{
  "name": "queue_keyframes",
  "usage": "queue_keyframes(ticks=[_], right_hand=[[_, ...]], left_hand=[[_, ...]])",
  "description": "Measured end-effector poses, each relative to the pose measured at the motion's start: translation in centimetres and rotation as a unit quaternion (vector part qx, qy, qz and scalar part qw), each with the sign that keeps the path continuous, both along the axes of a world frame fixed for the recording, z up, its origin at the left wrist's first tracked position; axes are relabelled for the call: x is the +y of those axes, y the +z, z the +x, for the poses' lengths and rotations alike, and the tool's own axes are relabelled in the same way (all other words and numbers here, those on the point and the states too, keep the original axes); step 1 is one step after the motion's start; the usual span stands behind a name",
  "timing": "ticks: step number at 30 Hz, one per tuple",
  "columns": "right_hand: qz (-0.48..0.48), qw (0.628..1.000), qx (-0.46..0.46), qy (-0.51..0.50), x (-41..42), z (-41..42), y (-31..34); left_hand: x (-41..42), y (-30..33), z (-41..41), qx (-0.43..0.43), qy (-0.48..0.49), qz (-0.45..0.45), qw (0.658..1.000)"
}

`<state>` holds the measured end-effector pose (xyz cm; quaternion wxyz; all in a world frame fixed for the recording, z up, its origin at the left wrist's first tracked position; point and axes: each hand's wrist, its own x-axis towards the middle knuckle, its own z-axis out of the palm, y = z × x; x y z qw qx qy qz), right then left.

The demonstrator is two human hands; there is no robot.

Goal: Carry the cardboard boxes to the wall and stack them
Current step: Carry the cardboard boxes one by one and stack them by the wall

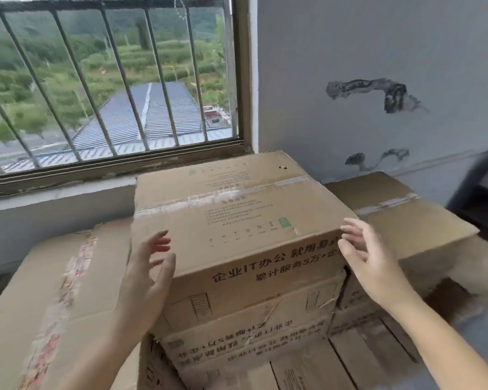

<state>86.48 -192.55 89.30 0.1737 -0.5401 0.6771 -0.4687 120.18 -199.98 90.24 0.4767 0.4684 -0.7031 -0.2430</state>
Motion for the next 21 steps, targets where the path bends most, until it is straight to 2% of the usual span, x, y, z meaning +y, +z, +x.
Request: queue_keyframes(ticks=[4,8,10,15,21], right_hand=[[0.035,0.991,-0.124,-0.048,8.6,4.5,-3.5],[0.036,0.961,-0.220,-0.166,18.0,8.3,-7.5],[0.045,0.942,-0.239,-0.230,22.9,10.2,-9.3],[0.024,0.867,-0.298,-0.399,33.9,15.6,-12.1],[-0.014,0.771,-0.304,-0.560,44.8,20.8,-12.6]], left_hand=[[3.3,-2.3,1.2,0.034,-0.125,0.050,0.990],[5.8,-5.6,1.8,0.023,-0.197,0.111,0.974],[7.5,-7.3,1.6,0.006,-0.226,0.151,0.962],[12.6,-10.7,-0.5,-0.055,-0.333,0.230,0.913],[20.5,-11.7,-6.7,-0.140,-0.500,0.221,0.825]])
